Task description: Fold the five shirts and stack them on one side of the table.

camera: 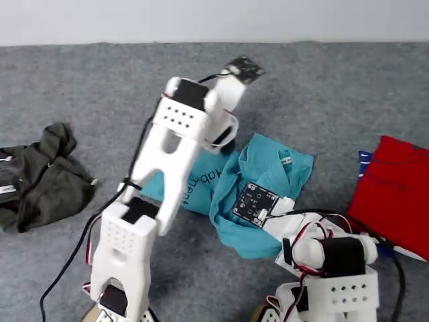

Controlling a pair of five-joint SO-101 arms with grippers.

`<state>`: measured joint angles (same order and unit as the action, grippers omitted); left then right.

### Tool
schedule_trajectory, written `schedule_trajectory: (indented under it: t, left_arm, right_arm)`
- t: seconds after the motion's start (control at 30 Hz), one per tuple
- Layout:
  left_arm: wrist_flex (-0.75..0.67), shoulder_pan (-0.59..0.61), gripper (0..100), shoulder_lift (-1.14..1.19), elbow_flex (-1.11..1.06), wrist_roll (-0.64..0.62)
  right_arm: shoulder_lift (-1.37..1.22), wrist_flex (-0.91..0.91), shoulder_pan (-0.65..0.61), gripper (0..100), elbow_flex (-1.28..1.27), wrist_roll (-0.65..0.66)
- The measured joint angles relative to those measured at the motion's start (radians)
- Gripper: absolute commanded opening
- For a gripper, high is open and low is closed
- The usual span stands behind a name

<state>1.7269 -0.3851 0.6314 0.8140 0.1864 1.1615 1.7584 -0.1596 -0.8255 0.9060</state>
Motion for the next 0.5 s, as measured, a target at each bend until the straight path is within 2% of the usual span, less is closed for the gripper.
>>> schedule_trajectory:
  t: [0.3,0.5]
  left_arm:
    - [0.006,-0.13,21,0.023,0.097,0.0]
    - [0.006,-0.141,21,0.127,0.106,0.0]
  right_arm:
    - [0.012,0.0,-0.003,1.0,0.0,0.0]
    - [0.012,0.0,-0.003,1.0,0.0,0.0]
